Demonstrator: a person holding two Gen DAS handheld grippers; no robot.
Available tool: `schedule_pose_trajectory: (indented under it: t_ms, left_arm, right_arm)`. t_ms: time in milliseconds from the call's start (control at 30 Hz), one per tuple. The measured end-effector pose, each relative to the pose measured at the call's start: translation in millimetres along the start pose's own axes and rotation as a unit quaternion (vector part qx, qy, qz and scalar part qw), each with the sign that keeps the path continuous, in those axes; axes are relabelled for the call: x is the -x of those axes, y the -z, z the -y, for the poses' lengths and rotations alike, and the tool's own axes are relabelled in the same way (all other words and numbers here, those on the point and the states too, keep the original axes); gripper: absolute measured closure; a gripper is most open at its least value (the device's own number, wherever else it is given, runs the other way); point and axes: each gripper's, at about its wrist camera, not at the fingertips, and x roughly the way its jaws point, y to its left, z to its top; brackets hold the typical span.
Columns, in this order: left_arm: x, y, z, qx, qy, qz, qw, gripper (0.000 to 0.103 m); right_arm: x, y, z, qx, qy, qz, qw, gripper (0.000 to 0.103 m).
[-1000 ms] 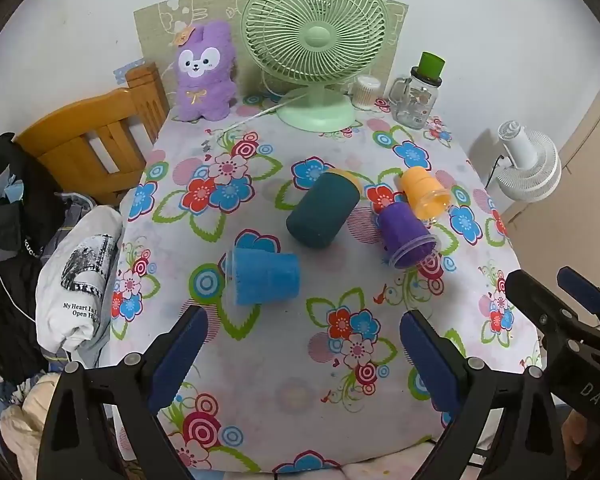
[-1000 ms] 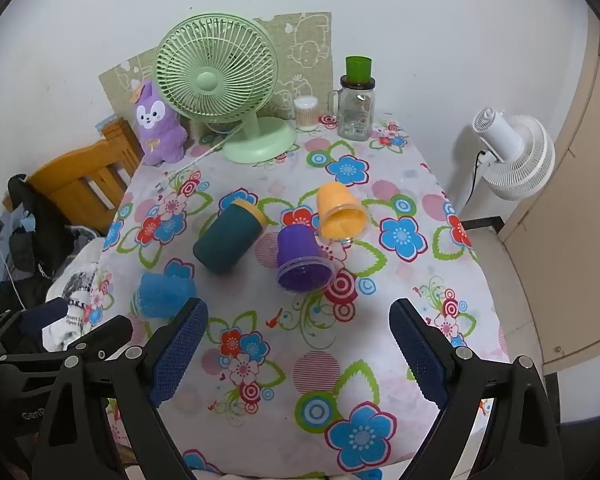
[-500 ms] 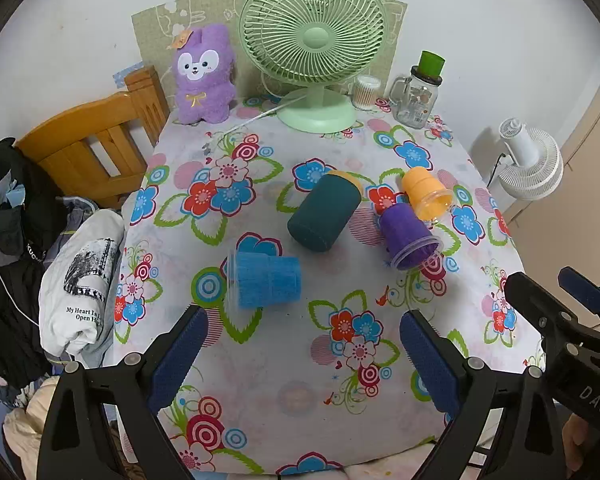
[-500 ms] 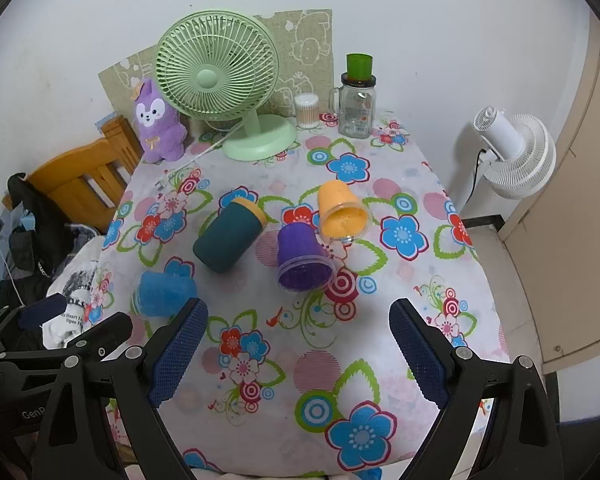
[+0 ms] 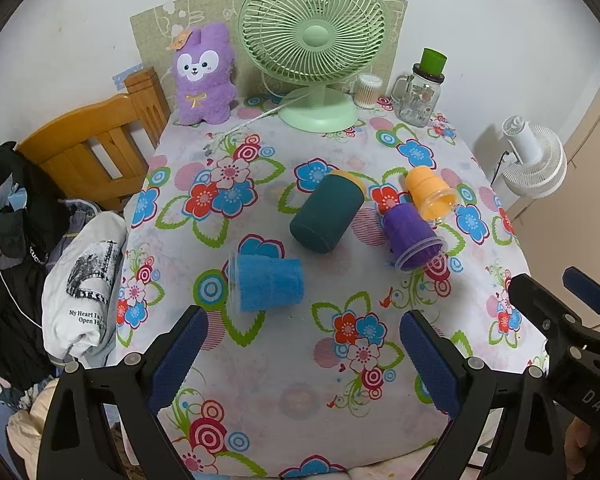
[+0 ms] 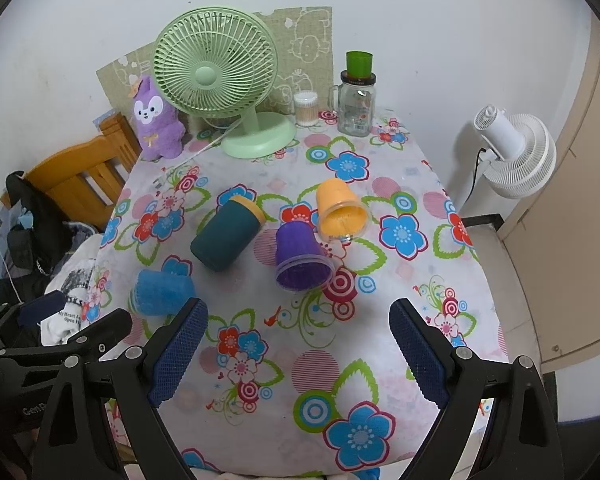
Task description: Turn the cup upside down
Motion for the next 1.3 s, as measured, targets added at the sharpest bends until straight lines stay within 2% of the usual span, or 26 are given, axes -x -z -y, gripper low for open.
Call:
schedule_pose_trajectory:
  t_ms: [400,1000,1133,1300]
  left_arm:
    - [-2.4,-0.7,0.4,-0.006,-0.003,0.0,1.0,0.005]
    - [-25.7,-27.8,16.7,-0.041,-0.01,-0.02,0.9989,0.005]
    - [-36.5,-34.8,19.8,-0.064,-0.015,-0.022,0.9976,0.005]
    - [-52.9,-43.1,21.6,-0.091,-0.015,-0.027,0.9954,0.005]
  right_arm:
    - [-1.6,1.1,3.4,-0.003,0.0,-0.004,1.0,0.009]
    - [-20.4,-18.3,6.9,0.004,0.008,-0.017,1.0,0.009]
    - [-29.2,-23.4,7.7,0.001,-0.003,-0.026,1.0,0.009]
    - [-44.7,-29.9,5.9,0.004,0.003,-0.029,1.0,0.009]
